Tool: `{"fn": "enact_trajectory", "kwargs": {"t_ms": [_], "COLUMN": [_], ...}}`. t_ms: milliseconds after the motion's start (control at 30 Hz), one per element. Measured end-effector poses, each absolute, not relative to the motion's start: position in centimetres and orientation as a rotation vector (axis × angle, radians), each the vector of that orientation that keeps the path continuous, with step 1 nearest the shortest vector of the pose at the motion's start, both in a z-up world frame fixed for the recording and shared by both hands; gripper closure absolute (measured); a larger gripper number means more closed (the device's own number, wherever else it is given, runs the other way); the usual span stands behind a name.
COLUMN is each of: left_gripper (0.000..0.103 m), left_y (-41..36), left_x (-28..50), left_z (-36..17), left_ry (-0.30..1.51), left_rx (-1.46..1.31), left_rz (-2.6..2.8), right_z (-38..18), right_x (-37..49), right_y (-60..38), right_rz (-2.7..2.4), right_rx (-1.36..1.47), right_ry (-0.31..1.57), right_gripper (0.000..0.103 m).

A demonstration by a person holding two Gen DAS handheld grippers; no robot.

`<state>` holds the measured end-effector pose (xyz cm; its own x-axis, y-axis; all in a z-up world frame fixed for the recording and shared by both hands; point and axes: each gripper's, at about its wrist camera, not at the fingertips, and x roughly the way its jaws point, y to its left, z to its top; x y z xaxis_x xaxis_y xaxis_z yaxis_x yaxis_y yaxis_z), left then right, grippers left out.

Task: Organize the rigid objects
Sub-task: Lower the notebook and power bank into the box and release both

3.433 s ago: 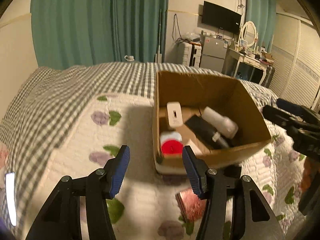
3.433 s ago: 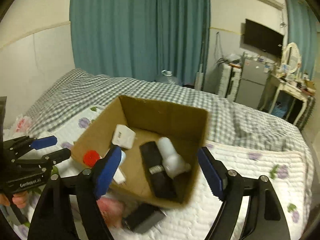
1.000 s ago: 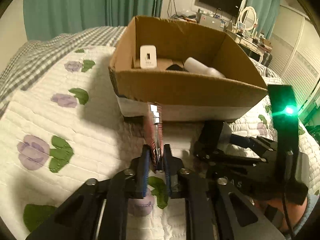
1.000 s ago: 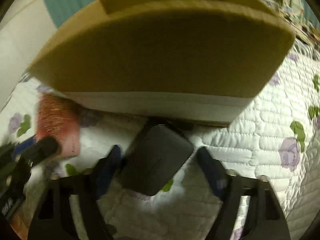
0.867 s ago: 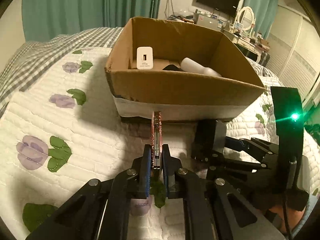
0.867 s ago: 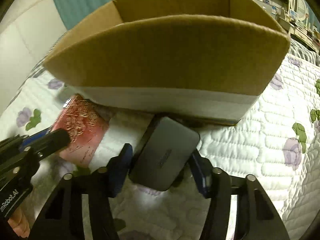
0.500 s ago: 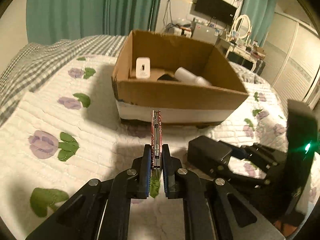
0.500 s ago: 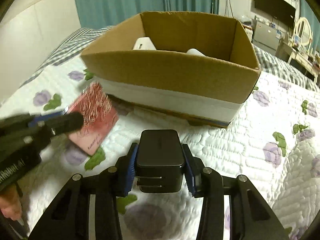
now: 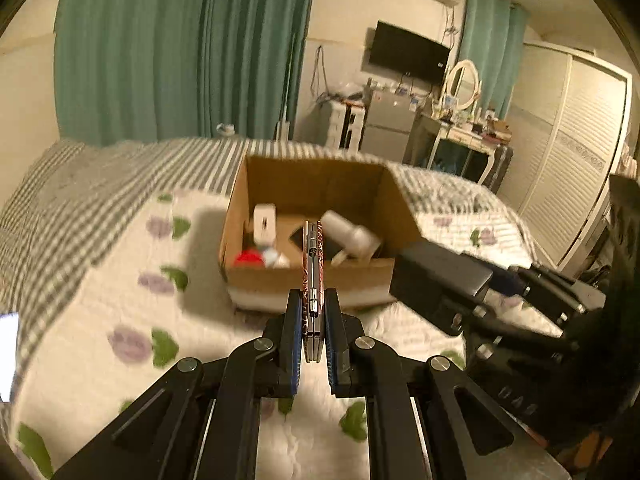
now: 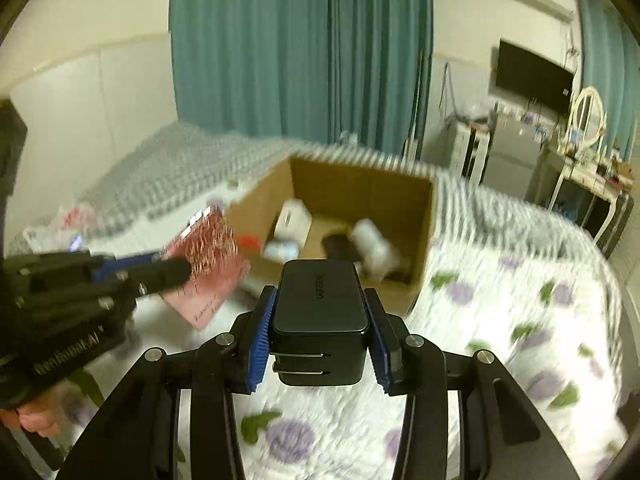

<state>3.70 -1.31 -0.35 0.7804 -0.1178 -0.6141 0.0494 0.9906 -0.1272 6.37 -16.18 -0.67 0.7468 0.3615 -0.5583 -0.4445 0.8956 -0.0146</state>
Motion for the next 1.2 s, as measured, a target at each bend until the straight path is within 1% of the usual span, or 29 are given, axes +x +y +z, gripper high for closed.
{"fn": "enact_trajectory", "kwargs": {"t_ms": [100,200,400,500,700,867,900,967,1000,1033,1067,1100,1133,1200], "left_gripper": [0.093,0.093,0.093,0.093,0.093,0.093,0.090,0.088,0.084,0.075,0.067,0.052,0.051,0.051], "left_y": [-1.3,-1.2,-0.8,-1.0,-1.4,-2.1,-2.2,-2.3,-2.3,-2.1,-1.9,-1.7,-1.4,-0.9], "left_x": [5.6,7.9,13.8,17.0,20.2,21.4,21.5,21.4,21.3,21.0,20.9,20.6,20.3,19.8], "left_z": [1.5,2.5,2.9,0.9,-4.6,-6.5,-6.6,-6.8,-6.8,-6.6,-6.5,-6.3,-5.9,-5.2], "left_ry": [0.637,0.617,0.604,0.627,0.726,0.781,0.785,0.789,0.788,0.781,0.775,0.770,0.757,0.741], "left_rx": [-0.096,-0.081,-0.075,-0.065,-0.054,-0.028,-0.022,-0.003,0.000,-0.001,-0.005,-0.012,-0.025,-0.049], "left_rz": [-0.089,-0.087,-0.081,-0.098,-0.129,-0.120,-0.112,-0.095,-0.090,-0.079,-0.071,-0.063,-0.057,-0.068], "right_z": [1.6,2.8,2.6,1.4,-2.1,-3.6,-3.6,-3.6,-3.6,-3.5,-3.4,-3.3,-3.3,-3.3], "right_x": [8.4,10.1,15.9,18.3,21.7,22.5,22.5,22.2,22.1,22.0,22.0,22.0,22.1,22.4], "right_y": [-16.6,-17.0,-17.0,-17.0,-16.8,-17.0,-17.0,-17.3,-17.4,-17.5,-17.6,-17.6,-17.6,-17.6], "right_rz": [0.436,0.419,0.391,0.382,0.380,0.388,0.385,0.378,0.376,0.375,0.373,0.370,0.367,0.366], "right_rx": [-0.133,-0.130,-0.123,-0.116,-0.096,-0.095,-0.096,-0.086,-0.083,-0.078,-0.074,-0.073,-0.071,-0.067], "right_ry": [0.526,0.500,0.494,0.512,0.571,0.610,0.607,0.599,0.597,0.595,0.594,0.594,0.597,0.600], "right_gripper": [0.061,0.061,0.061,0.061,0.061,0.061,0.061,0.061,0.061,0.061,0.061,0.061,0.061,0.061]}}
